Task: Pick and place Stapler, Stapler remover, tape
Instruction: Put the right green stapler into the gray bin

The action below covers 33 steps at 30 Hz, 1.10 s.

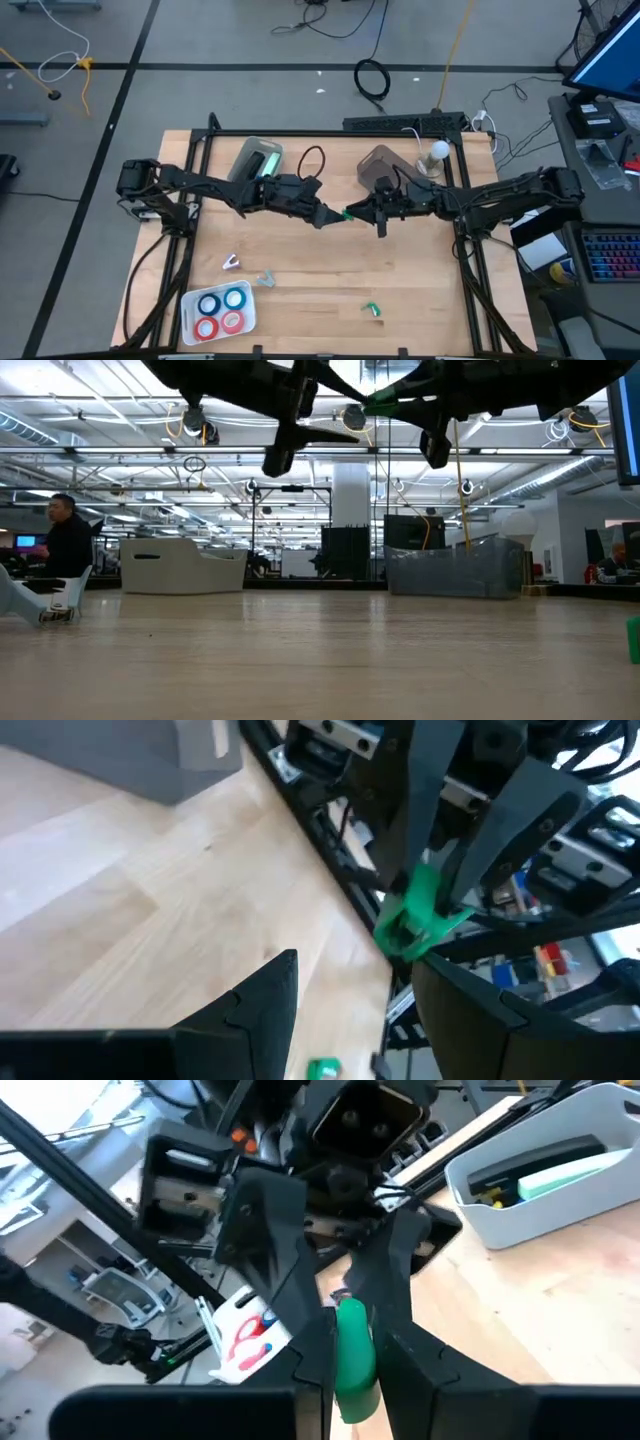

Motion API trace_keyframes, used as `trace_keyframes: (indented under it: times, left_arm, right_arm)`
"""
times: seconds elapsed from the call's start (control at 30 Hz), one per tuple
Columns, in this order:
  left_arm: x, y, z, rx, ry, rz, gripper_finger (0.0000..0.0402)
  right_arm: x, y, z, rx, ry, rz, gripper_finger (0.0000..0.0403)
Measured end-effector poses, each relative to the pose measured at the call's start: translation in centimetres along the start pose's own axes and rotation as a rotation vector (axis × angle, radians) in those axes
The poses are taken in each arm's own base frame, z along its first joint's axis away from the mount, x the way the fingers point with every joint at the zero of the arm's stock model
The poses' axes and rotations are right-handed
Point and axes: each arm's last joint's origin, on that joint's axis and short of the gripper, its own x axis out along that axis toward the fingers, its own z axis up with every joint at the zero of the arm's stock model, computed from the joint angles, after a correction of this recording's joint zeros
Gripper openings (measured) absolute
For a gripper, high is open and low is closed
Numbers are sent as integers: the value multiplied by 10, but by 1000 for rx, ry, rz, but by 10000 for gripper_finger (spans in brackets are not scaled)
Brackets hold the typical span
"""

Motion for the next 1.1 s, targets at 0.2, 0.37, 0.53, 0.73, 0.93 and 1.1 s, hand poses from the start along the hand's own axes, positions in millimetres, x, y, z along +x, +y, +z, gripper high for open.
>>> trace_keyframes:
  times: [0.2, 0.37, 0.53, 0.73, 0.93, 1.1]
  left_arm:
    - [-26, 6, -6, -7, 51, 237, 195]
    - [-66, -6, -1, 23, 17, 364, 195]
    - [-104, -18, 4, 86, -48, 412, 195]
    - [-139, -22, 6, 108, -176, 521, 195]
    - [-160, -24, 7, 114, -218, 557, 195]
    - [-161, -21, 6, 146, -185, 594, 195]
  right_arm:
    - [-1, 3, 3, -19, -8, 29, 50]
    - [-1, -2, 6, -38, -13, 9, 50]
    - [-2, -10, 14, -62, -48, -6, 50]
    - [4, -17, 32, -84, -66, 12, 50]
    - [35, -15, 61, -135, -76, 46, 50]
    - [71, -14, 86, -181, -100, 73, 50]
